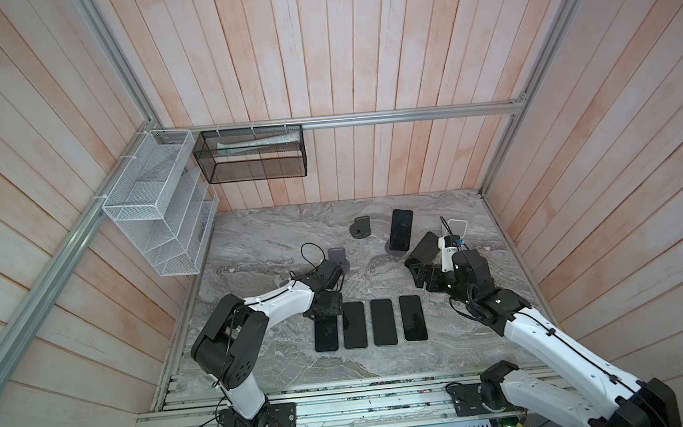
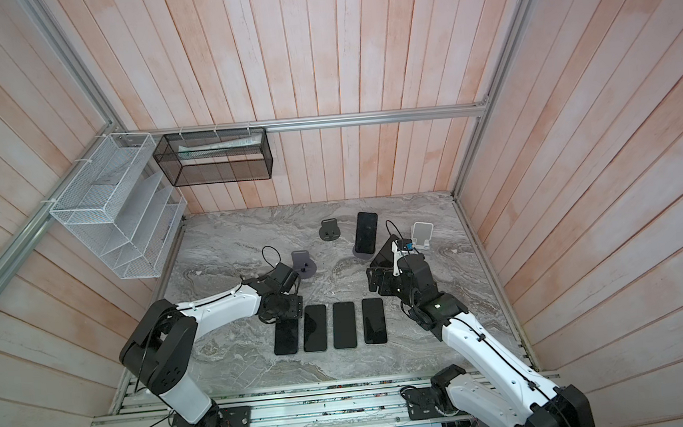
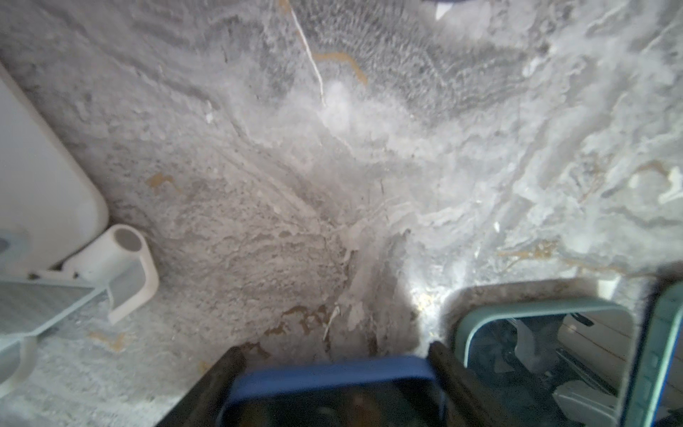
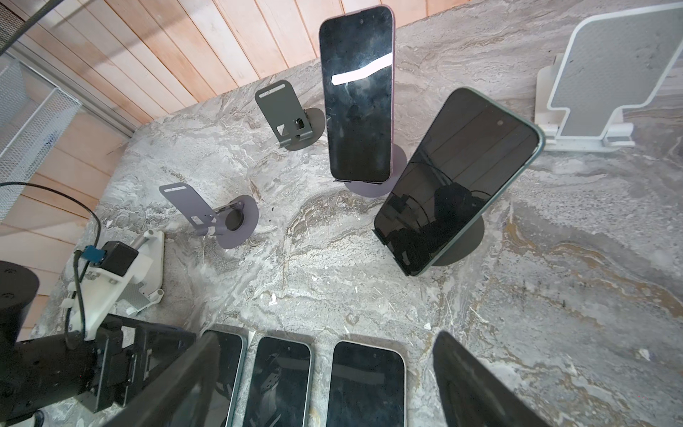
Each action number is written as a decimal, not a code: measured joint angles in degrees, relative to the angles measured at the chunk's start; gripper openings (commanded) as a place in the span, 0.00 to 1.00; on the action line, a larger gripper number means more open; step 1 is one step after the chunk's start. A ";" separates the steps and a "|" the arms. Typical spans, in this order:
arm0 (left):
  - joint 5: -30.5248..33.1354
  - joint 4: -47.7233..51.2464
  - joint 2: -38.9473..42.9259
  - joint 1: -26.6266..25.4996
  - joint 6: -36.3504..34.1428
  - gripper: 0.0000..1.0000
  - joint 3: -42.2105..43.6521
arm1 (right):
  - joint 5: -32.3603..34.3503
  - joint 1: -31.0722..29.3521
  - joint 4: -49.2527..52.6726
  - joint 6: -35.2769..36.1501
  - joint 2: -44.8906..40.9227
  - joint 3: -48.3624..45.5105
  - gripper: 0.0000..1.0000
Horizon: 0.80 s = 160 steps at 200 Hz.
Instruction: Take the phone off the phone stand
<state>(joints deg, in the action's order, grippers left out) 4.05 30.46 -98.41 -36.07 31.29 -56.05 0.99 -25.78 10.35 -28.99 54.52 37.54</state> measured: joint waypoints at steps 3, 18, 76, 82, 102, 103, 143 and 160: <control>0.07 -0.15 0.07 0.00 -0.02 0.81 0.07 | -0.11 0.00 -0.07 -0.07 0.07 0.00 0.91; 0.70 -0.92 0.17 0.02 -0.02 0.81 0.44 | -0.72 0.00 -0.17 -0.44 0.37 0.00 0.91; 1.03 0.48 1.57 0.13 0.07 0.85 0.63 | -2.25 0.00 -0.55 -1.05 0.92 0.00 0.91; 1.33 1.77 2.34 0.17 0.22 0.87 0.55 | -2.34 0.00 -0.52 -1.05 0.92 0.00 0.91; 3.98 6.49 7.19 0.20 0.70 0.90 -1.46 | -2.58 0.00 -0.52 -1.05 0.94 0.00 0.91; 4.31 6.73 7.69 0.20 0.70 0.90 -1.68 | -2.60 0.00 -0.55 -1.03 0.94 0.00 0.91; 15.37 9.18 19.28 2.95 5.40 1.00 -7.06 | -2.86 0.00 -0.70 -1.03 1.68 0.13 0.92; 17.97 10.08 20.00 6.29 7.80 1.00 -7.43 | -2.93 0.00 -0.83 -0.98 1.68 0.24 0.94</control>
<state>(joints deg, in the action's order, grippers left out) 22.02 40.53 -78.41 -29.78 39.09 -63.48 -1.93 -25.78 9.52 -29.98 56.21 37.78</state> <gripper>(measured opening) 0.998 0.931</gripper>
